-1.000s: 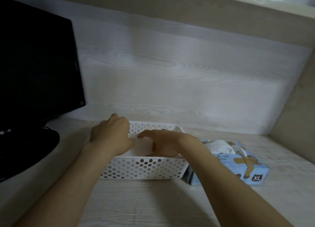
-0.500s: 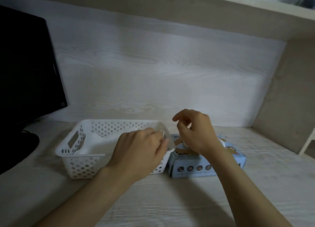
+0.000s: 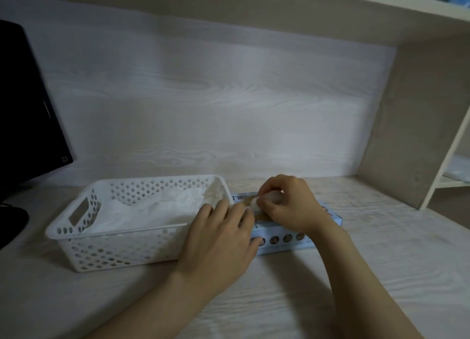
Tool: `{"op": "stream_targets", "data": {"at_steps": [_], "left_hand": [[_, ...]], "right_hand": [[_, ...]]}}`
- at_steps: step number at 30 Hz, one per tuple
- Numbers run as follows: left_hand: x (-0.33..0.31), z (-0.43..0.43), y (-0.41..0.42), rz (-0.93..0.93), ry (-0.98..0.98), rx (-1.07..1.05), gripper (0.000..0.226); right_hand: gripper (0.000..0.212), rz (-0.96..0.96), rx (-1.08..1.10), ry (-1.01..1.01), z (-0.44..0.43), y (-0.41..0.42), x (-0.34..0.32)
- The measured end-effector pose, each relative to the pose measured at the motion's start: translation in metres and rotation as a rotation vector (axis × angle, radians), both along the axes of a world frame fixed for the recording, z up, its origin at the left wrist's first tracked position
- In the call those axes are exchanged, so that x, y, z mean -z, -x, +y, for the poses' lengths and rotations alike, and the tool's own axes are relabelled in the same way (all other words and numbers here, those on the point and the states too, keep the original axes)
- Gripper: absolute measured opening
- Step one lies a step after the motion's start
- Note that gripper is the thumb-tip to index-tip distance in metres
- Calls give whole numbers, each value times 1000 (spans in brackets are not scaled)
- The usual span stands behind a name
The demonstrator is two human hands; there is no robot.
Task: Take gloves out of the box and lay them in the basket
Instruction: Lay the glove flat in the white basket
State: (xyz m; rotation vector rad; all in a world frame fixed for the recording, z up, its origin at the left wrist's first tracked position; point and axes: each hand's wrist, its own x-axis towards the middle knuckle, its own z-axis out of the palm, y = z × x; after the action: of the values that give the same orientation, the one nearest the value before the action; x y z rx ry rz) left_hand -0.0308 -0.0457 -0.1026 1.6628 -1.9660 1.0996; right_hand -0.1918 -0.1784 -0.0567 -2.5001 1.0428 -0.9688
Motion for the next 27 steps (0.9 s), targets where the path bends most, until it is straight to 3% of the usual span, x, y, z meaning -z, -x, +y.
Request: {"op": "stream_targets", "data": {"at_steps": [10,21,27], "left_hand": [[4,-6,3,-62,-16,-11,50],[-2,-9,4,-33,2,80,35],[-5,-4,6,-42,-52,55,47]], "right_hand": [[10,-162,-22,239,-3,-11,13],[11,-646,-58,14,14,-21,3],[14,-856,-1,33,22,-23,-3]]}}
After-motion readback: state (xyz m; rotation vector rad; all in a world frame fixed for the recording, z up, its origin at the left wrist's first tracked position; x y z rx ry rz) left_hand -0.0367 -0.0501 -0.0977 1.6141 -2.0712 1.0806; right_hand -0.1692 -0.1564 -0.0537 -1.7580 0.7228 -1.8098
